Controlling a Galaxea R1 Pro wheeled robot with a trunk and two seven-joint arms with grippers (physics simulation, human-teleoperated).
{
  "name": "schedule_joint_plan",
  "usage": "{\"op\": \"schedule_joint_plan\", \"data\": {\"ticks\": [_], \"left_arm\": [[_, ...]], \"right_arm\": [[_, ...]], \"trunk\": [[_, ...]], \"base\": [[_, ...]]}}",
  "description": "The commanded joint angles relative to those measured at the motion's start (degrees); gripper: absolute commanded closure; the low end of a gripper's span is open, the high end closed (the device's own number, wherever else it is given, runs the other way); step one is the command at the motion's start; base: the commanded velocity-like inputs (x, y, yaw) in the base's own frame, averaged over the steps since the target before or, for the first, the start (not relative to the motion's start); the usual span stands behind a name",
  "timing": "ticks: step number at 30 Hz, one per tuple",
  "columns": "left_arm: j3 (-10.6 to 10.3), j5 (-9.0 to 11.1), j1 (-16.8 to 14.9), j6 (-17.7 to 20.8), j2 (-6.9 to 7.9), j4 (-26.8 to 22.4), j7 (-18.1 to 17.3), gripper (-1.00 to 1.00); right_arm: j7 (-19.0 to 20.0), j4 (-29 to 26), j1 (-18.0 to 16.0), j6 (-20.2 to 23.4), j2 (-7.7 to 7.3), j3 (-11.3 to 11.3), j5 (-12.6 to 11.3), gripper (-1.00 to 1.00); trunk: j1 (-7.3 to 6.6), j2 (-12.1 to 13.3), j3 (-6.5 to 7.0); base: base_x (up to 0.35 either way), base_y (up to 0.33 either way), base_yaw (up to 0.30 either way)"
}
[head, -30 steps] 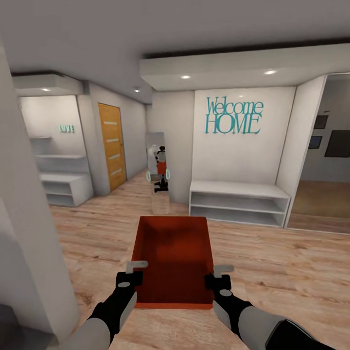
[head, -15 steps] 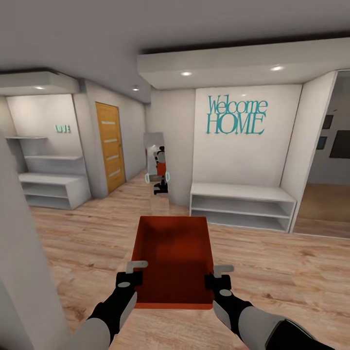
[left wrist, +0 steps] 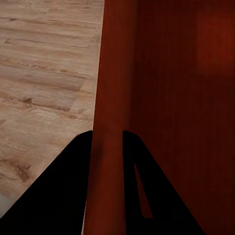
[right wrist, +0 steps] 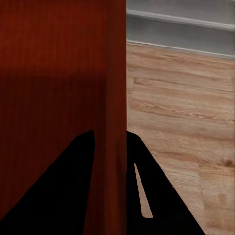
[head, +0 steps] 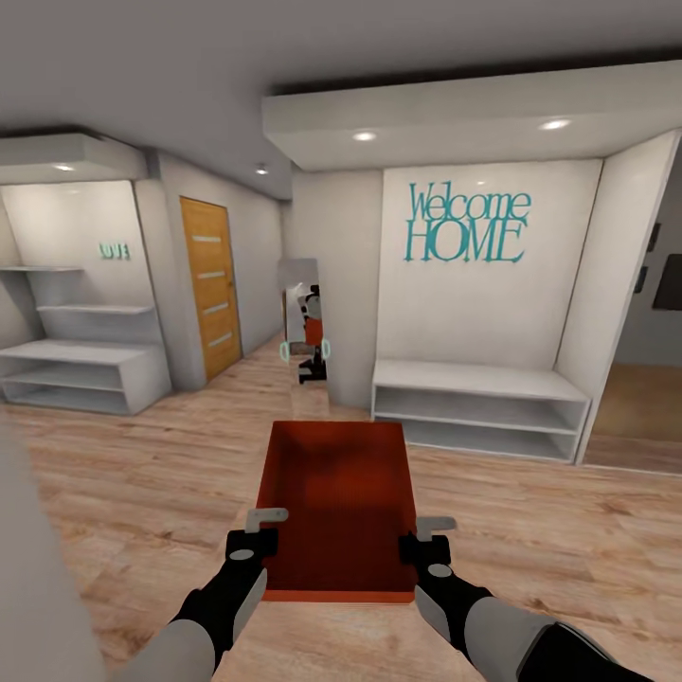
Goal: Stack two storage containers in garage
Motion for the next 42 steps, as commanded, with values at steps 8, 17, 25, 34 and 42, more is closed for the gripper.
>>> {"op": "schedule_joint_plan", "data": {"ticks": [8, 17, 25, 34, 42], "left_arm": [[3.95, -0.67, -0.04, 0.49, -0.02, -0.05, 0.33, 1.00], [3.94, -0.67, -0.04, 0.49, -0.02, -0.05, 0.33, 1.00], [3.95, -0.67, -0.04, 0.49, -0.02, -0.05, 0.33, 1.00], [3.93, -0.67, -0.04, 0.49, -0.02, -0.14, 0.33, 1.00], [3.93, -0.67, -0.04, 0.49, -0.02, -0.14, 0.33, 1.00]], "right_arm": [[0.17, -0.25, -0.04, -0.94, 0.01, -1.24, 0.83, 1.00], [0.17, -0.25, -0.04, -0.94, 0.01, -1.24, 0.83, 1.00], [0.18, -0.25, -0.04, -0.94, 0.01, -1.24, 0.83, 1.00], [0.18, -0.25, -0.04, -0.94, 0.01, -1.24, 0.83, 1.00], [0.17, -0.25, -0.04, -0.94, 0.01, -1.24, 0.83, 1.00]], "trunk": [[0.05, -0.08, -0.10], [0.05, -0.08, -0.10], [0.05, -0.08, -0.10], [0.05, -0.08, -0.10], [0.05, -0.08, -0.10]], "base": [[0.321, 0.000, 0.061], [0.321, 0.000, 0.274], [0.321, 0.000, 0.262], [0.321, 0.000, 0.024], [0.321, 0.000, 0.001]]}}
